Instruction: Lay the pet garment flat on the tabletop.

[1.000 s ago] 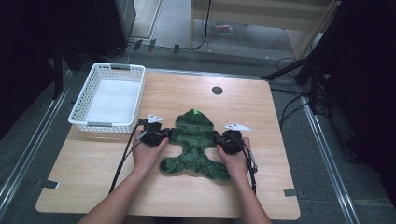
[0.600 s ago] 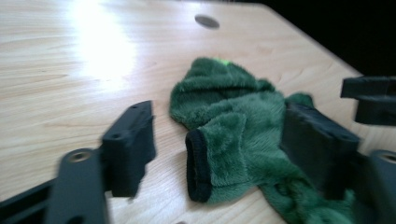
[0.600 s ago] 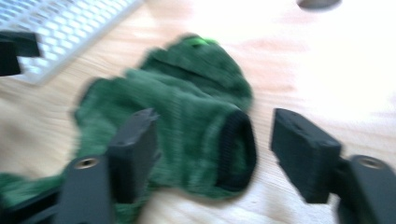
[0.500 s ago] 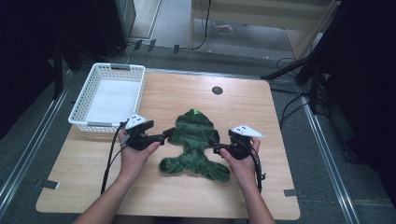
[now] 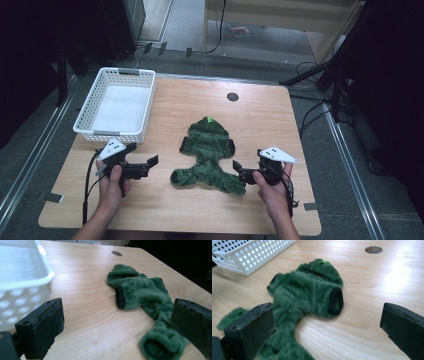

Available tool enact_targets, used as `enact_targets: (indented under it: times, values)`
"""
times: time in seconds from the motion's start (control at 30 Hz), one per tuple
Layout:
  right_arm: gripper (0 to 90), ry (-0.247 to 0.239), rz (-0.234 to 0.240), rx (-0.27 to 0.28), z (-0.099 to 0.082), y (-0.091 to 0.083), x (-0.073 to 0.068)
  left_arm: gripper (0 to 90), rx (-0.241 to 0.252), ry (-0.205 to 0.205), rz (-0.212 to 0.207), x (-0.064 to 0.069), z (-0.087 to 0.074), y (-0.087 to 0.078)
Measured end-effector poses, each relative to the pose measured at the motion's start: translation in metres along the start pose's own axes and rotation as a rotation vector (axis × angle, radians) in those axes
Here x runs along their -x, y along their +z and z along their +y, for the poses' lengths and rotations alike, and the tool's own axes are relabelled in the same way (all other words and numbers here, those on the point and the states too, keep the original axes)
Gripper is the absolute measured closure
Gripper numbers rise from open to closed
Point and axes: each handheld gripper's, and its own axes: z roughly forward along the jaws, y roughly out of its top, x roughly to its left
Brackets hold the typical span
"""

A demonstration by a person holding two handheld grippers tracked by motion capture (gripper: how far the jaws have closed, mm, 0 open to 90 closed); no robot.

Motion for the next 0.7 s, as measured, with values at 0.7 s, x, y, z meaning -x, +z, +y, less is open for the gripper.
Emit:
enact_targets:
  times: [0.7]
  values:
    - [0.0, 0.055, -0.107, -0.009, -0.042, -0.056, 0.049, 0.0, -0.019, -0.025, 0.174, -0.065, -0.045, -0.084]
